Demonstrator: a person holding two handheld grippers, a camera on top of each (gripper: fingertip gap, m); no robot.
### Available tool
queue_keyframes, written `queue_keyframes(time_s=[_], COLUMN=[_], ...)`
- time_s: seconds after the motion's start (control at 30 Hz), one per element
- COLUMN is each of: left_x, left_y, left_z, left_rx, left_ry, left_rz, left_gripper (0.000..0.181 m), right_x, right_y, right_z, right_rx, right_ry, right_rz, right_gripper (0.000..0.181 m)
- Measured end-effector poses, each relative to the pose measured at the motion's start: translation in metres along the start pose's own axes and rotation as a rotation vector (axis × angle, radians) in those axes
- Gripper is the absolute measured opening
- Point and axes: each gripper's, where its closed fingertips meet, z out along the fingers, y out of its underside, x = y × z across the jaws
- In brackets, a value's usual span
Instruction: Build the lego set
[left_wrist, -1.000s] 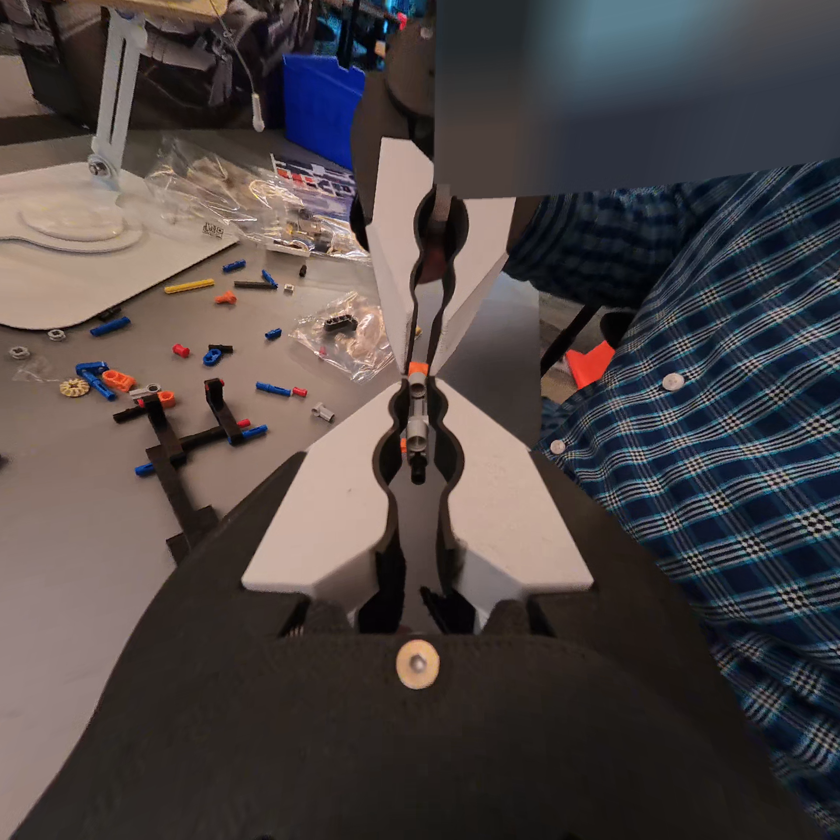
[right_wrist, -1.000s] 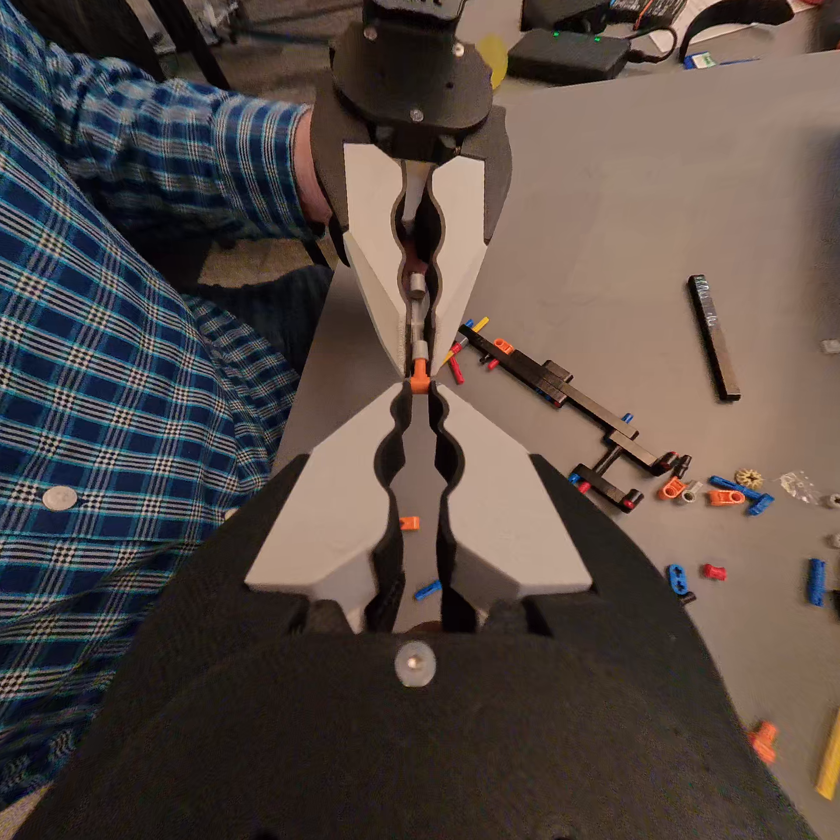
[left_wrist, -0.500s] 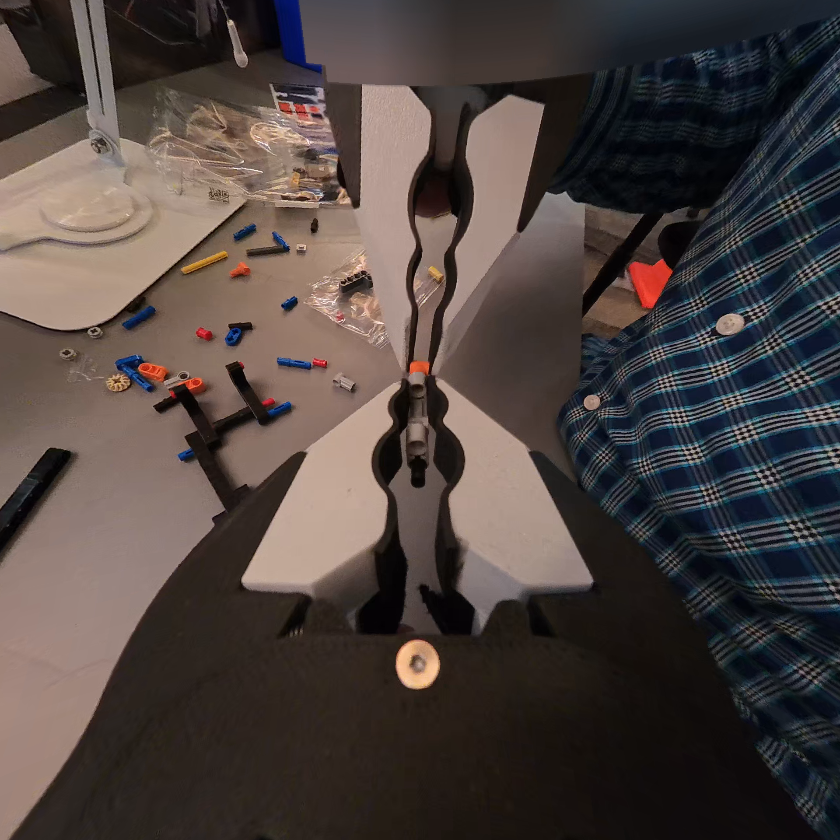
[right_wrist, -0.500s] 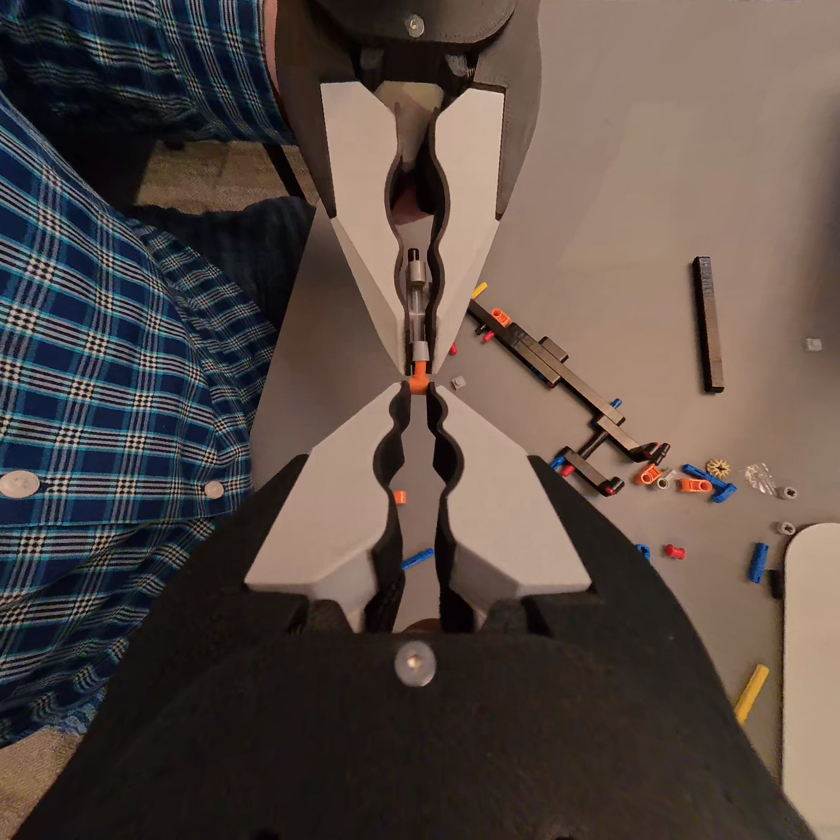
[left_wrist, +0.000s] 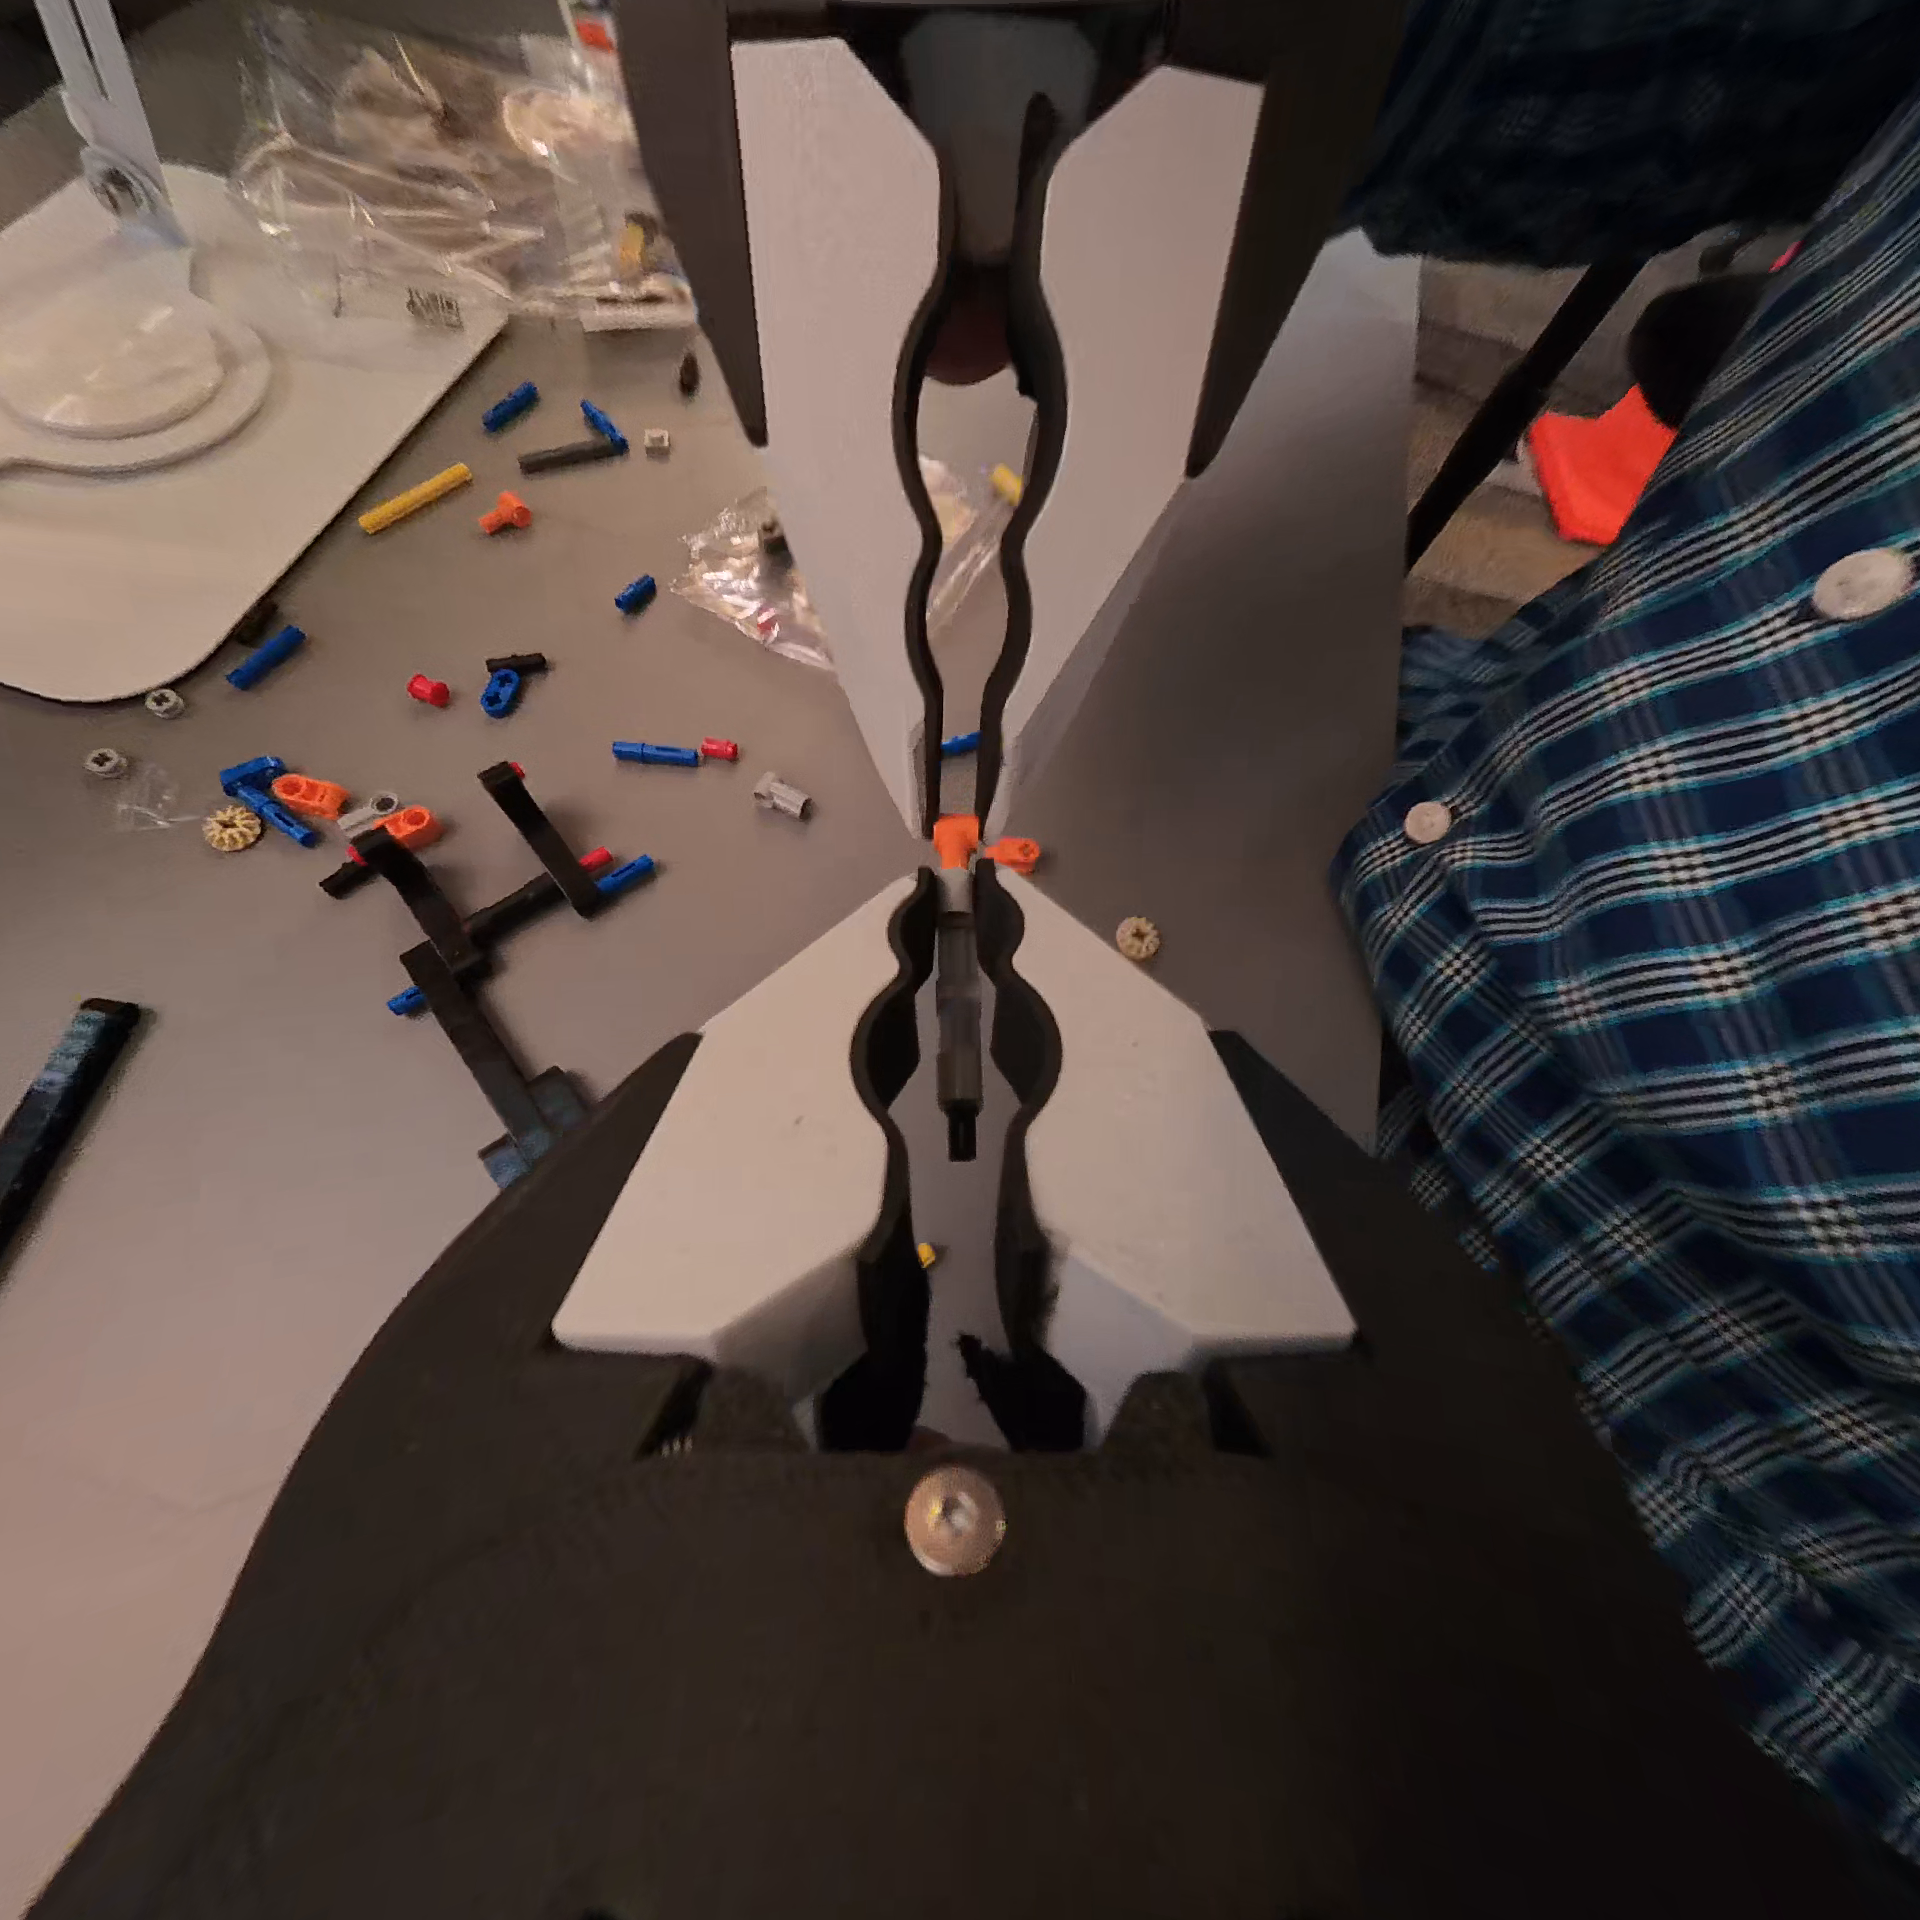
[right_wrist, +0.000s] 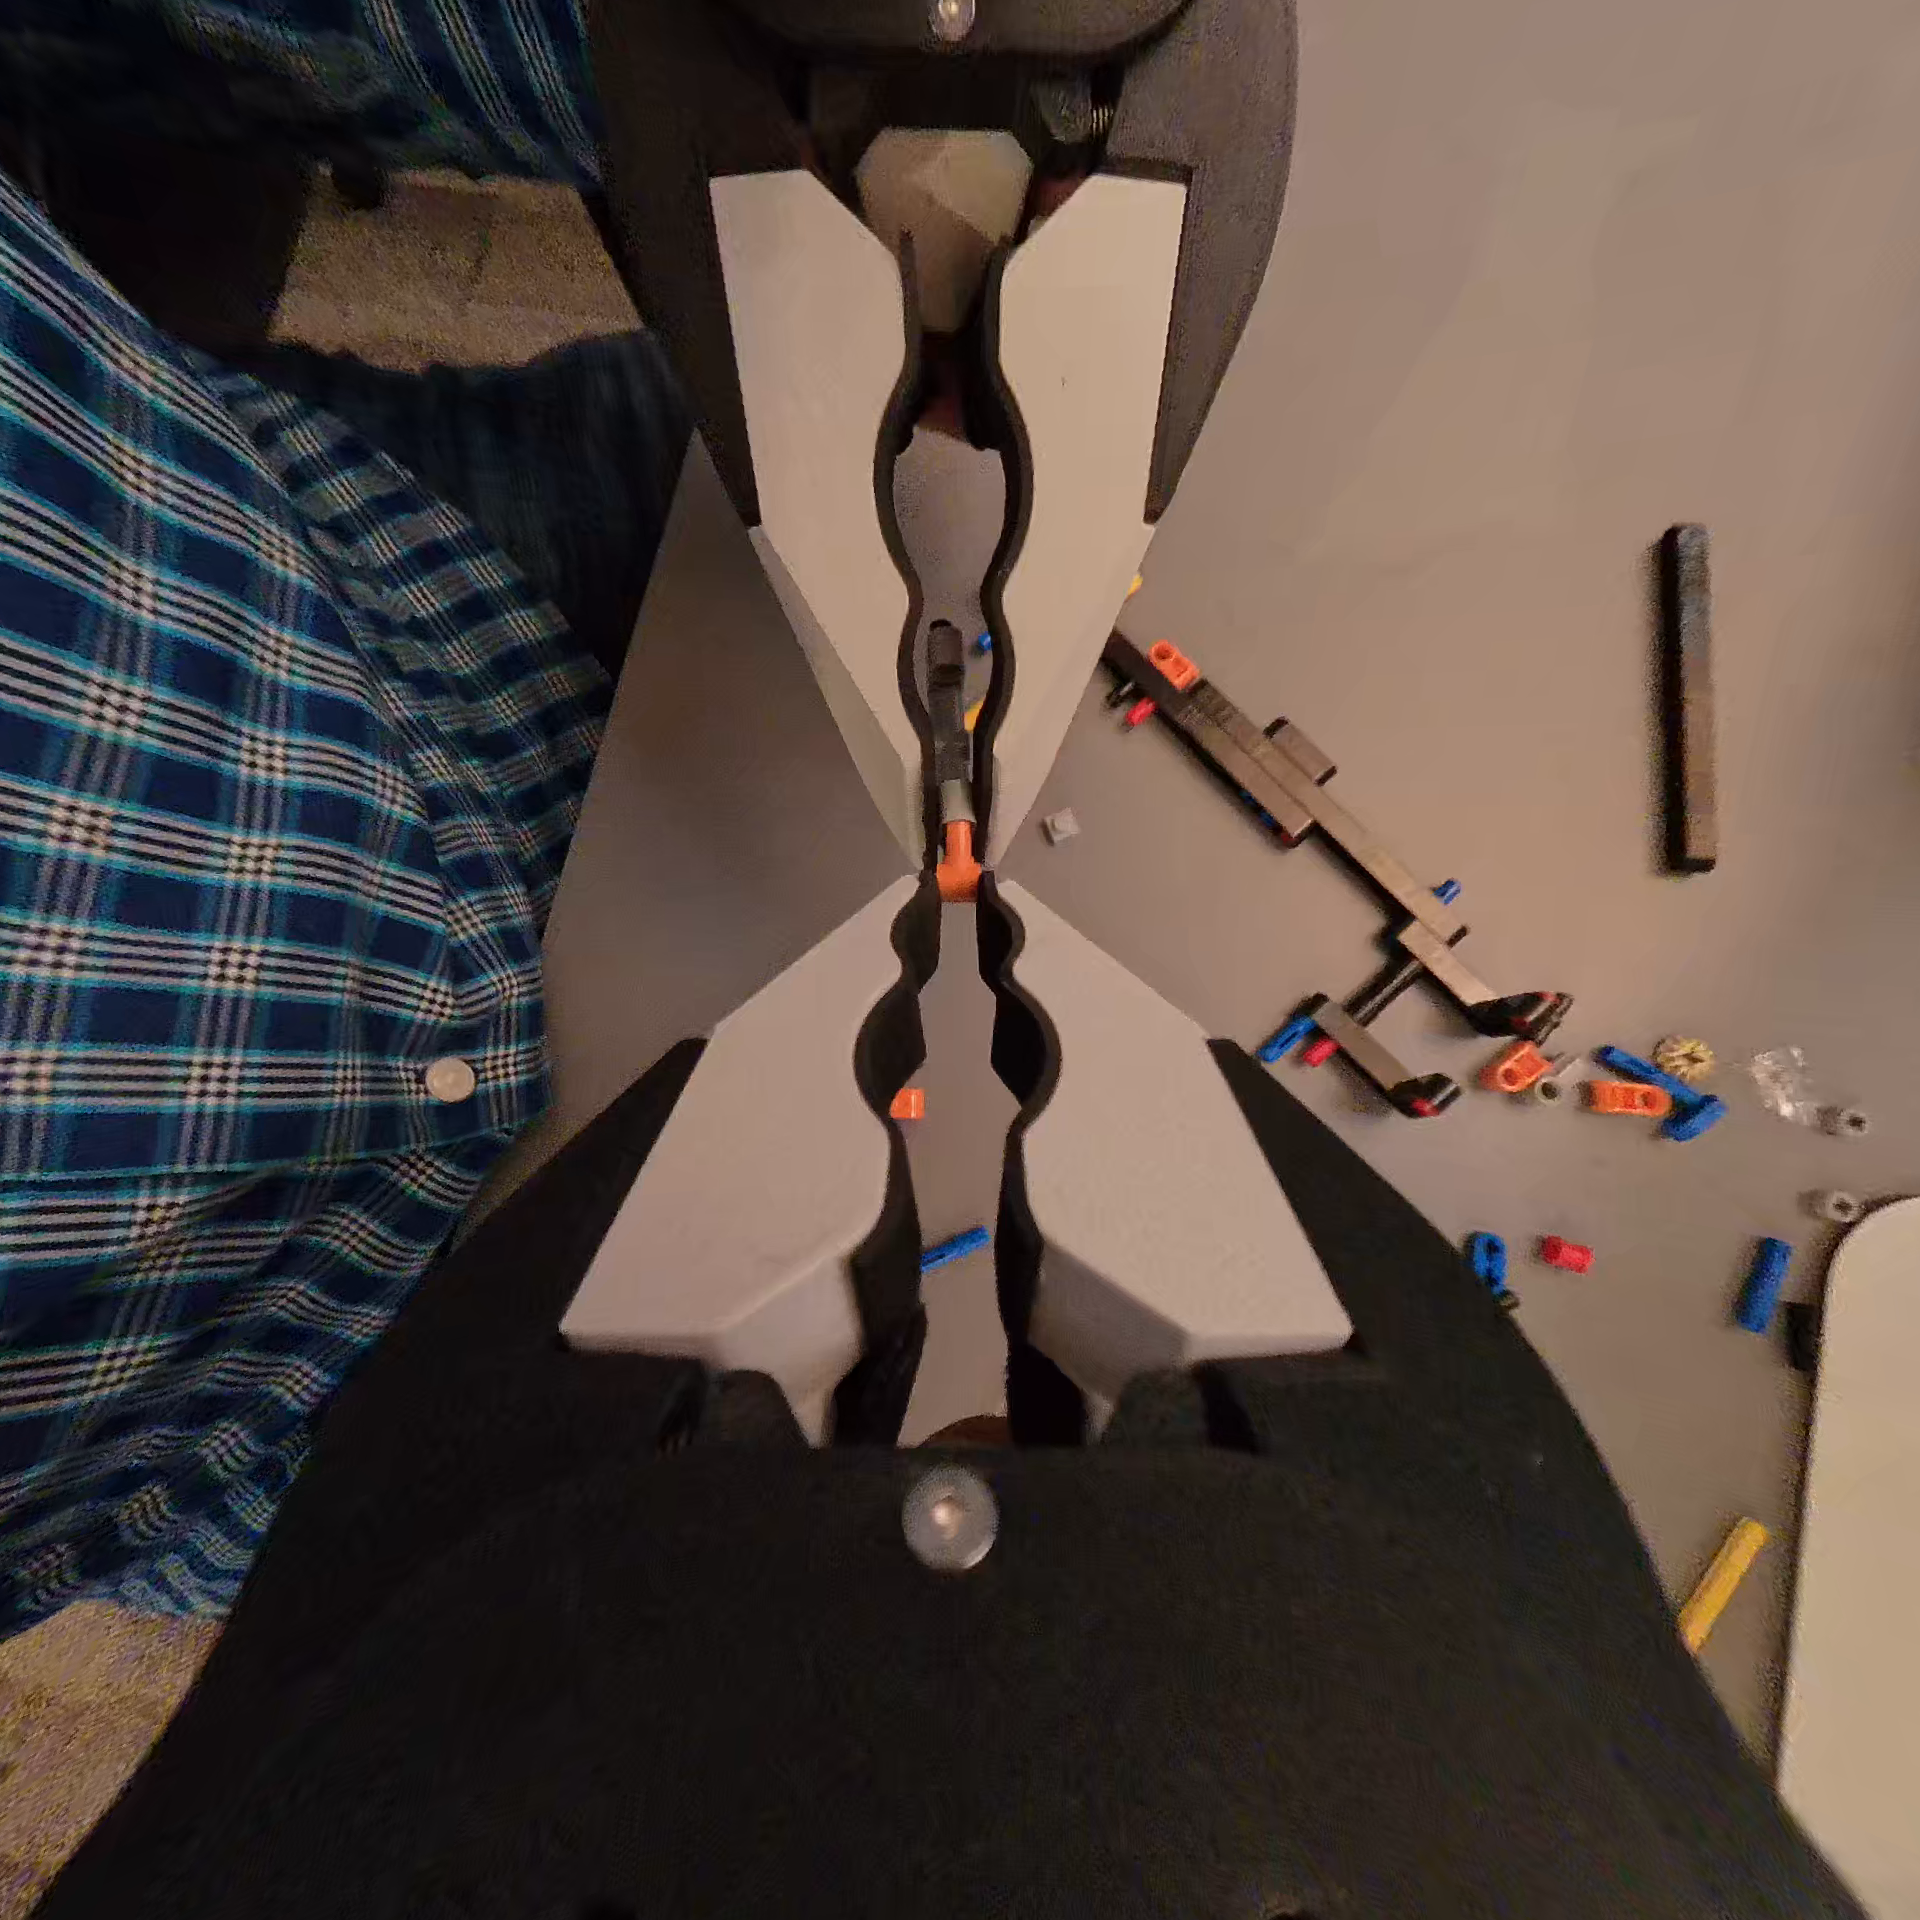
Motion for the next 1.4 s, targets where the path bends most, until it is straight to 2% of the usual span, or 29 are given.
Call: queue_keyframes(time_s=[0.23, 0.43, 0.7, 0.83, 1.07, 1.4], left_x=[0.003, 0.006, 0.001, 0.001, 0.001, 0.004], left_y=[0.035, 0.05, 0.056, 0.057, 0.055, 0.053], left_z=[0.038, 0.052, 0.043, 0.035, 0.038, 0.035], left_rx=[-0.178, -0.245, -0.274, -0.269, -0.253, -0.228], left_ry=[-0.009, -0.017, -0.064, -0.096, -0.113, -0.097], left_rz=[-0.006, 0.006, -0.008, -0.009, 0.016, -0.004], left_gripper=[0.005, 0.005, 0.015, 0.011, 0.0, 0.004], right_x=[-0.005, -0.009, -0.009, -0.009, -0.008, -0.006], right_y=[0.043, 0.059, 0.062, 0.059, 0.063, 0.062], right_z=[0.025, 0.038, 0.043, 0.041, 0.043, 0.042], right_rx=[-0.041, -0.049, -0.046, -0.05, -0.101, -0.124], right_ry=[-0.022, -0.024, -0.019, -0.018, -0.005, -0.004], right_rz=[0.063, 0.085, 0.083, 0.069, 0.04, 0.014], right_gripper=[0.005, 0.005, 0.005, 0.005, 0.005, 0.005])
